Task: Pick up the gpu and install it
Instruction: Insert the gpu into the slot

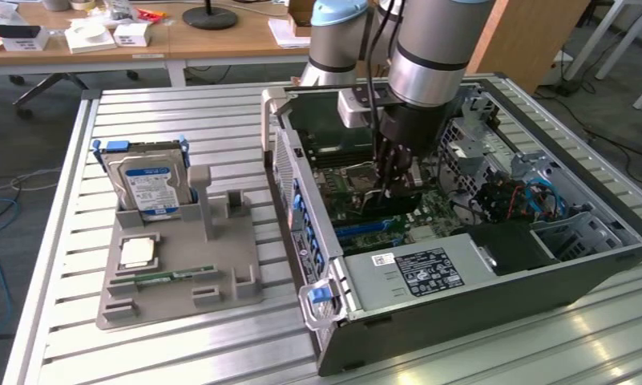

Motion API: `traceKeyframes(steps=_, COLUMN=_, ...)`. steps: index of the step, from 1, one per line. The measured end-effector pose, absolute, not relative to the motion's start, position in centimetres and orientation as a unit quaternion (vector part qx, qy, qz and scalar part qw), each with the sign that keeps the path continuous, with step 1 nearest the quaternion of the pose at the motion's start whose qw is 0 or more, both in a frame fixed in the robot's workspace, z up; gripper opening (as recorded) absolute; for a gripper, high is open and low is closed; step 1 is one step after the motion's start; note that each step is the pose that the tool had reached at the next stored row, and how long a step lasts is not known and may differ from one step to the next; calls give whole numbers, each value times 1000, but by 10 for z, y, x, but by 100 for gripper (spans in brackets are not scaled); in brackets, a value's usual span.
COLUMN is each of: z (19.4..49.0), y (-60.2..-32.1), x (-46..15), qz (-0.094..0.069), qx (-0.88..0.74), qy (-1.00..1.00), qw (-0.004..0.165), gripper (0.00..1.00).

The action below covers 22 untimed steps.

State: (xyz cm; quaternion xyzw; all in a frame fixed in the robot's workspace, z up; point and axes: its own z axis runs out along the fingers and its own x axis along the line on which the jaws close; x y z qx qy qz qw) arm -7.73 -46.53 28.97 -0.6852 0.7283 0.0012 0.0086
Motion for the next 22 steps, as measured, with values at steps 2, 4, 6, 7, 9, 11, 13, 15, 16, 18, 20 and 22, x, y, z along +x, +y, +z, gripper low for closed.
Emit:
traceKeyframes(steps=2, z=289, y=-465, x=-78, qz=1, qx=-685, qy=728, qw=9, gripper=25)
traceKeyframes(steps=4, z=289, y=-465, x=-78, qz=1, qx=-685, qy=728, qw=9, gripper=25)
traceKeyframes(steps=6, z=288, y=-465, x=-78, qz=1, qx=-685, qy=728, qw=9, gripper=25)
traceKeyframes(steps=7, z=287, y=-465, x=-78, qz=1, qx=-685, qy=728, qw=9, gripper=25)
traceKeyframes(steps=9, z=286, y=-465, x=-78, qz=1, qx=-685, qy=728, qw=9, gripper=25)
traceKeyframes(steps=11, z=285, y=-465, x=-78, qz=1, qx=-685, qy=728, qw=9, gripper=25)
traceKeyframes(steps=13, z=283, y=-465, x=-78, qz=1, qx=-685, qy=728, qw=9, gripper=25)
traceKeyframes(steps=15, z=282, y=-465, x=-78, qz=1, qx=-685, qy=728, qw=9, gripper=25)
traceKeyframes(steps=16, z=281, y=-465, x=-78, qz=1, qx=-685, qy=728, qw=9, gripper=25)
traceKeyframes(steps=18, z=279, y=-465, x=-78, qz=1, qx=-685, qy=728, qw=9, gripper=25)
traceKeyframes(steps=20, z=277, y=-465, x=-78, qz=1, qx=-685, qy=728, qw=9, gripper=25)
traceKeyframes(steps=22, z=277, y=-465, x=-78, qz=1, qx=-685, qy=728, qw=8, gripper=25)
